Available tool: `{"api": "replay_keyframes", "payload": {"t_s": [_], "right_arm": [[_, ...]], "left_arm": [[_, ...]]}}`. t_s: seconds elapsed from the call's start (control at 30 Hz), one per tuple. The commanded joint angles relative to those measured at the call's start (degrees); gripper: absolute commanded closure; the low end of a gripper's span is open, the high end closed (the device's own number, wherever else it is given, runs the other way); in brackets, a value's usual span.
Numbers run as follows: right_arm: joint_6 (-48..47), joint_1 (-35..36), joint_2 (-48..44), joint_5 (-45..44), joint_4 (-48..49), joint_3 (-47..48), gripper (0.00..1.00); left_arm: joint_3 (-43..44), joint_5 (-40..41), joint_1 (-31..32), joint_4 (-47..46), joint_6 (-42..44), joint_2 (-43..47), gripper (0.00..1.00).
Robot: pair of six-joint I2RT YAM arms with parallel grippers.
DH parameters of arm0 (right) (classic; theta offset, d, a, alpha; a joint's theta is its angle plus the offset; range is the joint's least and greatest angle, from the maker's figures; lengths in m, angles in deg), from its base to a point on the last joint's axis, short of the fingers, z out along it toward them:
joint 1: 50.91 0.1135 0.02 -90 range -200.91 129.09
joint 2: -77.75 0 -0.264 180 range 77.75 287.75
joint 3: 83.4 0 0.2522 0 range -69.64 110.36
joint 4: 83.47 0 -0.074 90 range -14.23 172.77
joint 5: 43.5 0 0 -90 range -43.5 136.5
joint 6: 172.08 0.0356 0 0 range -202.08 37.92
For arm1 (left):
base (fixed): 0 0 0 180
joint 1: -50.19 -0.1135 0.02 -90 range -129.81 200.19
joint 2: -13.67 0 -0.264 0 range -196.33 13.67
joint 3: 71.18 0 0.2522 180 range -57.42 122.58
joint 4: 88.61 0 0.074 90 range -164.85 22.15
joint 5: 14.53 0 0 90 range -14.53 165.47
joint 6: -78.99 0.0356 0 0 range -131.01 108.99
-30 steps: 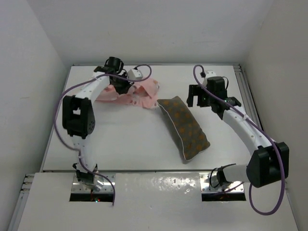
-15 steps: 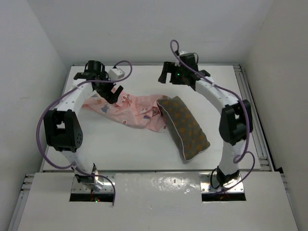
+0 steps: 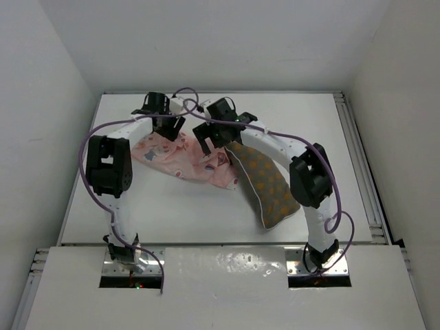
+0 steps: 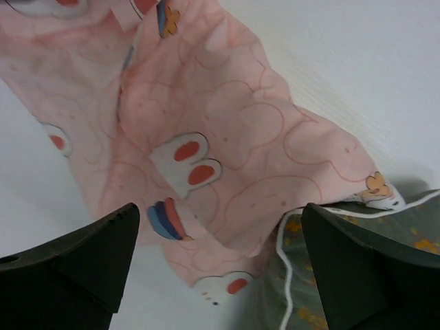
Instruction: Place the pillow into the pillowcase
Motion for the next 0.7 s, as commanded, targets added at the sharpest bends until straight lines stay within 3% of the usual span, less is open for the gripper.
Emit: {"api": "replay_keyframes", "payload": {"t_s": [0.0,0.07,0.2,0.3,0.33,0.47,0.67], "right_arm": [[-11.74,0.89,-1.69,-4.39,-2.13,-1.89,0.01],[-16.06,2.82,-0.3,-7.98,-1.25,-2.77,0.01],[-19.41,5.02,4.28,-14.23,-1.25,1.07,0.1],[-18.45,5.11,5.87,-12.92,-0.2,3.19,0.4],[-18.19,5.2,5.78,-12.31,0.59,3.03,0.6],[-17.66,5.47,4.82,-10.72,2.88,2.67,1.0],[-16.16,5.03,-6.15,-4.5,7.53,0.4,1.0]], "left_arm": [[1.58,-2.73,0.55,-3.62,-1.21,-2.87,0.76],[2.98,-3.25,-0.06,-1.87,-1.64,-3.14,1.0],[6.06,-5.45,-3.66,1.21,-3.84,-0.16,1.0],[9.14,-5.37,-6.82,3.41,-5.16,4.58,1.0],[9.58,-4.67,-6.83,3.33,-5.6,5.98,1.0],[15.96,-2.73,-11.57,8.14,-5.25,11.01,1.0],[26.34,-3.25,-15.26,19.66,-2.44,14.17,1.0]]}}
